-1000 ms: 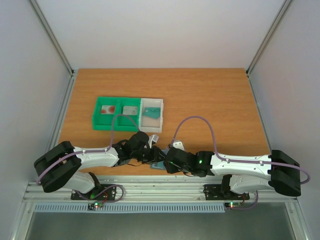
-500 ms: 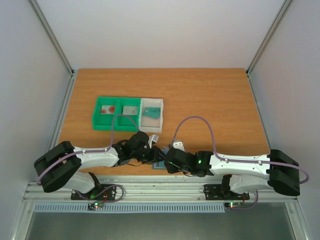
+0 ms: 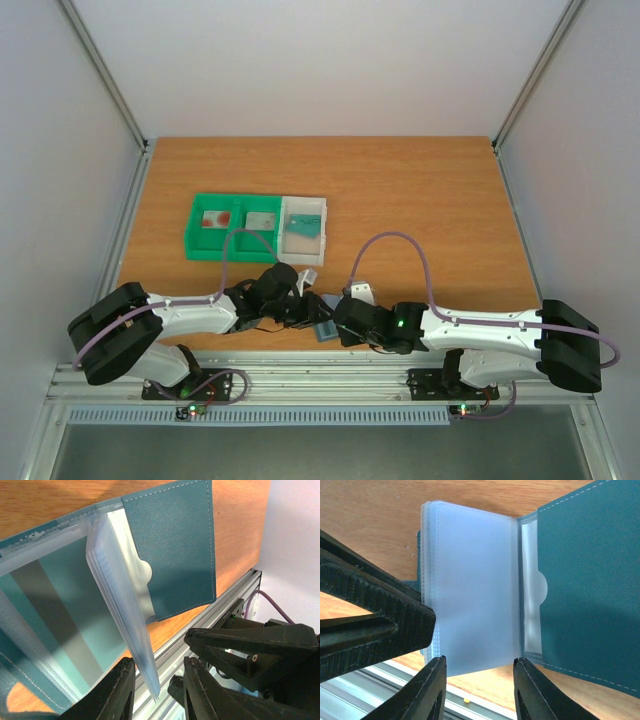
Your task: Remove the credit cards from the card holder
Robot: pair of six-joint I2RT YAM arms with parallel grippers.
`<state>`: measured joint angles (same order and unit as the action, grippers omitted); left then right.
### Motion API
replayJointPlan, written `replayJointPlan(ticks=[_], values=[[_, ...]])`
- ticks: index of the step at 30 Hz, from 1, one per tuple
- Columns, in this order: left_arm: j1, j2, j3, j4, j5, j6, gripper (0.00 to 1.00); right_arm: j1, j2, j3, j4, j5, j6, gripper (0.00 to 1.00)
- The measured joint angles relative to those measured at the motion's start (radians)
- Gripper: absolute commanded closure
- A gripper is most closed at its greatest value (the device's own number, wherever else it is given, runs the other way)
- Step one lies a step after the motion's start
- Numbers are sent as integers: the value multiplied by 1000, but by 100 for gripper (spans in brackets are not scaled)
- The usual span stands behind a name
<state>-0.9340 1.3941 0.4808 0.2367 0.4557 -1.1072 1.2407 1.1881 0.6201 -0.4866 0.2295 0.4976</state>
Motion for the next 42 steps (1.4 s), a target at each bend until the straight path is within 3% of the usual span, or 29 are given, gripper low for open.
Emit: replayJointPlan(ticks=[5,13,24,31,39,42], values=[[-1,0,0,0,0,1,72,0,0,0,-19,24,-2,61],[-3,2,0,2,0,5,86,0,-12,-17,55,-19,-36,56],[-3,34,13,30,4,3,99,0,-10,-17,66,-5,-46,76],[-3,34,14,34,4,-3,100,0,-9,-17,44,22,-42,86],[-3,34,20,35,5,-1,99,0,-9,-17,11,48,-43,76],[-3,34,28,33,2,5,83,-2,-9,-16,-7,59,-63,74]])
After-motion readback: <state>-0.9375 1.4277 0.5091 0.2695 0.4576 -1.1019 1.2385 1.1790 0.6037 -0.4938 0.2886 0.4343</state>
